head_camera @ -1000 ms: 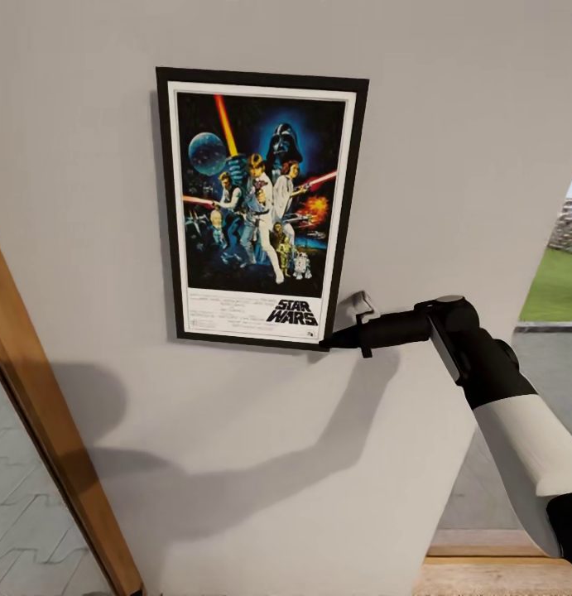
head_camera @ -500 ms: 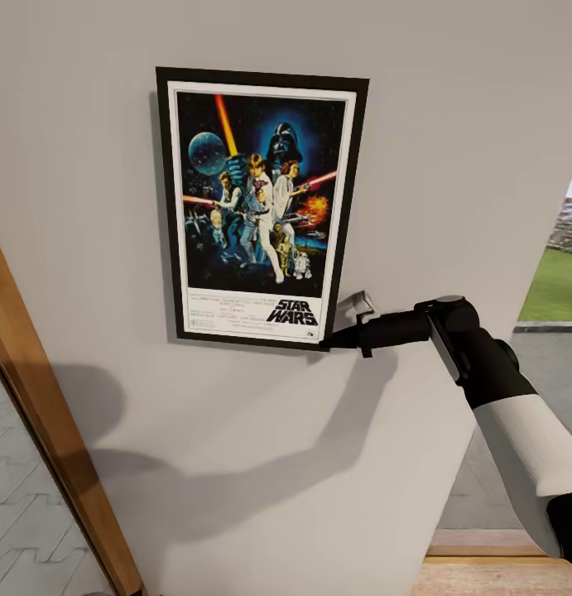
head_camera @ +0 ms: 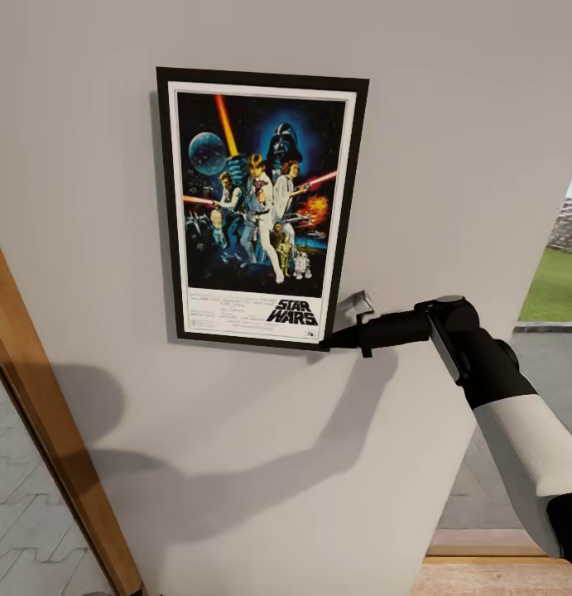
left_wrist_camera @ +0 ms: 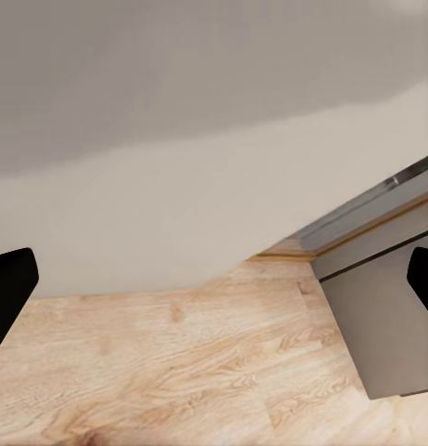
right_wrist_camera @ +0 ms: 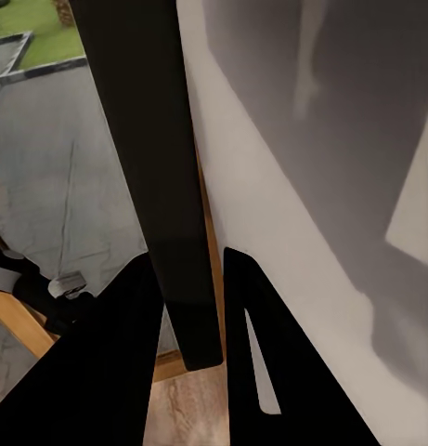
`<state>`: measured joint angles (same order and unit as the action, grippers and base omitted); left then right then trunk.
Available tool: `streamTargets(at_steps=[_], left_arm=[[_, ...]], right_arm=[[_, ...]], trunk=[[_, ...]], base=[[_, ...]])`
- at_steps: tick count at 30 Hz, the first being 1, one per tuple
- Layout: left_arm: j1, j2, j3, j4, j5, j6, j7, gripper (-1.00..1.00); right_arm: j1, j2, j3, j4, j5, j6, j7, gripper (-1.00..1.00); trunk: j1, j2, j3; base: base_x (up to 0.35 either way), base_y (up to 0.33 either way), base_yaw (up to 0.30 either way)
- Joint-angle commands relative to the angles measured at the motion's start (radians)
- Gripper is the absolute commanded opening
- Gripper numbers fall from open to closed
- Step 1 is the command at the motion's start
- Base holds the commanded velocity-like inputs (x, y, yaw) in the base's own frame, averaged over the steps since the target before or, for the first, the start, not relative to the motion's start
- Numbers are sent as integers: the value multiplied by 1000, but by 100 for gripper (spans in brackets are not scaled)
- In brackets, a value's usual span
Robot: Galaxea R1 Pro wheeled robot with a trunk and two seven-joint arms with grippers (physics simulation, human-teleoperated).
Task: Pick up the poster from the kitchen countertop and hang it on one of the wall nails in the kitchen.
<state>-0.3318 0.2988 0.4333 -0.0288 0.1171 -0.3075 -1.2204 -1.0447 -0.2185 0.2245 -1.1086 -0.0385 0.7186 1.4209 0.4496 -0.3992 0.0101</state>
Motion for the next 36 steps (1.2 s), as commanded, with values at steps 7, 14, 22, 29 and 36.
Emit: streamTargets(at_steps=[7, 14, 22, 29, 36], left_arm=[[0, 0, -8, 1, 10, -5, -2, 100], [0, 0, -8, 1, 10, -5, -2, 100], [0, 0, -9, 1, 10, -5, -2, 100], [0, 0, -8, 1, 10, -5, -2, 100], [-1, 0, -8, 1, 10, -5, -2, 100]], right_arm=[[-1, -1, 1, 0, -4, 12, 1, -100], [-1, -1, 1, 0, -4, 13, 1, -100], [-1, -1, 2, 0, -4, 13, 0, -100], [0, -1, 1, -2, -4, 13, 0, -100], [-1, -1, 1, -4, -4, 13, 0, -100]], trunk=[[0, -1, 0], [0, -1, 0], [0, -1, 0], [0, -1, 0], [0, -1, 0]], base=[[0, 0, 0], [0, 0, 0], [0, 0, 0], [0, 0, 0], [0, 0, 0]])
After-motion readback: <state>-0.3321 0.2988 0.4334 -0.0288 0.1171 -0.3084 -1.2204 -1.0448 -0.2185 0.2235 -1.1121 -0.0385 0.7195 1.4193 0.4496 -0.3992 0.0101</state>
